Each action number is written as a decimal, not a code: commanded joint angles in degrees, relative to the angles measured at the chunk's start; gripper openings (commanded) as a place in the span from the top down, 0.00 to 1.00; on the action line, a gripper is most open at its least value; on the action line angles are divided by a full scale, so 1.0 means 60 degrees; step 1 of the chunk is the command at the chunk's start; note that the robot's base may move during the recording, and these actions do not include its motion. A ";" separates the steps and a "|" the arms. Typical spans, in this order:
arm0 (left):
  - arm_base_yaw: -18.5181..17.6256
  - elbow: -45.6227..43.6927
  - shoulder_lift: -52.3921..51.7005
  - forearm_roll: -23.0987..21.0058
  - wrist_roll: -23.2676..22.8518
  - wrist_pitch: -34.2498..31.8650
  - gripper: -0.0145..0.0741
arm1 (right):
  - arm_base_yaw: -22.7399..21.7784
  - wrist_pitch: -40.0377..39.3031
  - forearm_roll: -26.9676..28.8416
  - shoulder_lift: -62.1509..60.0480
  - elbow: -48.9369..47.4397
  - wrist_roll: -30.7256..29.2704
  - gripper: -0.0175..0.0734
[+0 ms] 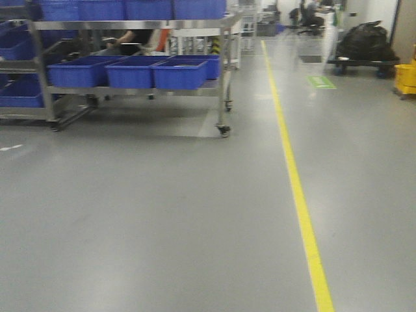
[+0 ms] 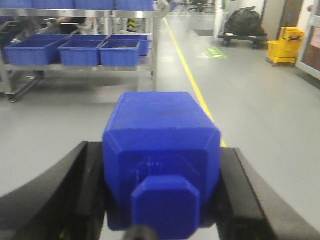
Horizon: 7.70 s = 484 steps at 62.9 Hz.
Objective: Pick and sort blue part to right shelf
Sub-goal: 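Drive the base away from the table holding both blue parts, then drive along the aisle toward the shelf of empty blue bins, then position both grippers with the blue parts over two empty blue bins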
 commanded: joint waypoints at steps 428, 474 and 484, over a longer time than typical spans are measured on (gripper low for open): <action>0.0037 -0.0362 0.0079 -0.0129 -0.0040 -0.0780 0.46 | -0.0033 -0.0861 -0.0121 0.0069 -0.0287 -0.0113 0.37; 0.0037 -0.0362 0.0079 -0.0129 -0.0040 -0.0780 0.46 | -0.0033 -0.0861 -0.0121 0.0069 -0.0287 -0.0113 0.37; 0.0037 -0.0362 0.0079 -0.0129 -0.0040 -0.0780 0.46 | -0.0033 -0.0861 -0.0121 0.0069 -0.0287 -0.0113 0.37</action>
